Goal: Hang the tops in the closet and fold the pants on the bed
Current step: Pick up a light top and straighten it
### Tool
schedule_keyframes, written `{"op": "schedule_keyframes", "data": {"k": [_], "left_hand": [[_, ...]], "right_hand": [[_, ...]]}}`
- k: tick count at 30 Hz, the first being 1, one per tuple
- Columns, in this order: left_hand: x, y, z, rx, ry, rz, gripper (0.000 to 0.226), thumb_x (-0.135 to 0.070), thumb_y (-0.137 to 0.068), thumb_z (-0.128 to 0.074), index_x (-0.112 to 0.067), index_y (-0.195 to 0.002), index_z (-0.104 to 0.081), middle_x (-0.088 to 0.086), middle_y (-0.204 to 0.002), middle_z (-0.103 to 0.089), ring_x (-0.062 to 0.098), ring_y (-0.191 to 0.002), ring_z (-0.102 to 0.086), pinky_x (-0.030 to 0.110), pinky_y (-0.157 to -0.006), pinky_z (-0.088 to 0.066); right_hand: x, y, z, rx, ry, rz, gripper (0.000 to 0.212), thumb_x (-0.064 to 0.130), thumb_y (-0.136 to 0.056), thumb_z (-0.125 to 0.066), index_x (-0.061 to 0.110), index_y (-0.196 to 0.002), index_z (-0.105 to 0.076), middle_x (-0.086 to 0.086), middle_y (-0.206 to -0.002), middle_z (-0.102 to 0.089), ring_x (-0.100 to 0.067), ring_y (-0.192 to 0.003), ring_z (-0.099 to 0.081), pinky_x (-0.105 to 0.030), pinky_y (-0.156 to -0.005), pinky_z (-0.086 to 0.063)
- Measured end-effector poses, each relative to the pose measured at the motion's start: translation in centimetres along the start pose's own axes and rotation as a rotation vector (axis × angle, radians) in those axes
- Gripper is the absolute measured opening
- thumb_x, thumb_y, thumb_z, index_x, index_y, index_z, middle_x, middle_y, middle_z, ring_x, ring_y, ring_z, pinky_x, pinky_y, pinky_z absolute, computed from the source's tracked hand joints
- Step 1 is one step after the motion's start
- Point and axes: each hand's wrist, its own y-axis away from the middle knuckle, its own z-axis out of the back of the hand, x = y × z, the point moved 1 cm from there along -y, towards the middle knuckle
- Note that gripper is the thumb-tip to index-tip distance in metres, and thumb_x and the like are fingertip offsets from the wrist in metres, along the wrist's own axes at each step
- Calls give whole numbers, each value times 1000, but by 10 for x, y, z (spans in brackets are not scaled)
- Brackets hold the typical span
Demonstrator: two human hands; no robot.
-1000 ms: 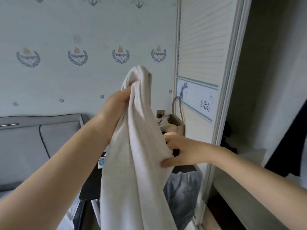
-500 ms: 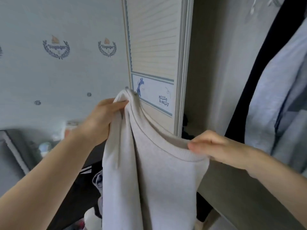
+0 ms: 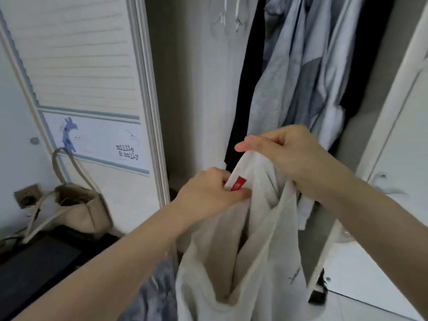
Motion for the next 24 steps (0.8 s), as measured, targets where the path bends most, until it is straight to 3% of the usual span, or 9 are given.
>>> {"op": "schedule_keyframes", "data": {"k": [3, 7, 9, 10, 12, 15, 17, 20, 24], "left_hand": [[16, -24, -23, 63, -159, -9, 30, -51, -72, -72, -30, -93, -69, -6, -88, -71, 14, -81, -68, 37, -78, -59], [60, -32, -35, 297, -489, 151, 22, -30, -84, -66, -18, -102, -64, 2, -89, -71, 22, -78, -70, 35, -74, -60], [74, -34, -23, 474, -113, 318, 12, -22, -88, -68, -10, -89, -67, 5, -73, -73, 18, -60, -71, 25, -56, -58], [78, -36, -12, 495, 118, 378, 16, -21, -86, -72, -7, -91, -68, 7, -74, -74, 18, -61, -72, 23, -53, -56], [84, -44, 11, 419, 509, 419, 27, -16, -85, -74, 0, -105, -65, 16, -88, -75, 25, -76, -75, 25, -55, -58], [92, -49, 42, 236, 1120, 446, 14, 0, -94, -53, 3, -104, -62, 21, -90, -74, 30, -78, -74, 34, -55, -60], [97, -50, 59, 155, 1362, 436, 18, 3, -93, -48, 1, -104, -62, 20, -92, -74, 29, -81, -74, 39, -56, -60], [98, -45, 75, 149, 1410, 428, 18, 0, -84, -53, -4, -98, -65, 16, -91, -75, 28, -79, -74, 42, -60, -60], [98, -34, 80, 247, 1414, 415, 18, -6, -74, -55, -11, -84, -70, 8, -79, -71, 22, -65, -70, 31, -58, -57]], "right_hand": [[5, 9, 16, -84, 31, -26, 23, 23, -90, -63, 23, -73, -77, 22, -79, -72, 17, -83, -62, -2, -79, -42], [13, 19, 52, -287, 31, -4, 23, 24, -93, -61, 21, -77, -79, 7, -82, -76, -6, -86, -71, -31, -93, -53], [12, 24, 58, -322, 96, 31, 22, 27, -93, -61, 22, -81, -79, 6, -71, -74, -22, -71, -70, -38, -80, -58], [10, 26, 58, -320, 154, 52, 22, 28, -93, -61, 25, -82, -79, 8, -57, -67, -27, -51, -60, -33, -60, -57], [4, 27, 57, -269, 240, 75, 19, 27, -92, -62, 29, -83, -79, 12, -41, -47, -13, -34, -35, -17, -38, -32], [-5, 22, 55, -60, 388, 98, 18, 15, -85, -70, 31, -88, -78, 12, -71, -65, 1, -62, -59, -6, -58, -40], [-17, 18, 49, 36, 614, 125, 23, 6, -85, -69, 26, -93, -77, 0, -79, -59, -6, -70, -58, -11, -66, -41], [-39, 10, 35, 8, 895, 180, 26, 1, -90, -60, 15, -106, -74, -6, -80, -50, -24, -73, -56, -29, -73, -44], [-61, -4, 21, -30, 1029, 177, 37, 3, -93, -52, 20, -125, -64, 1, -88, -42, -25, -80, -54, -32, -74, -42]]}}
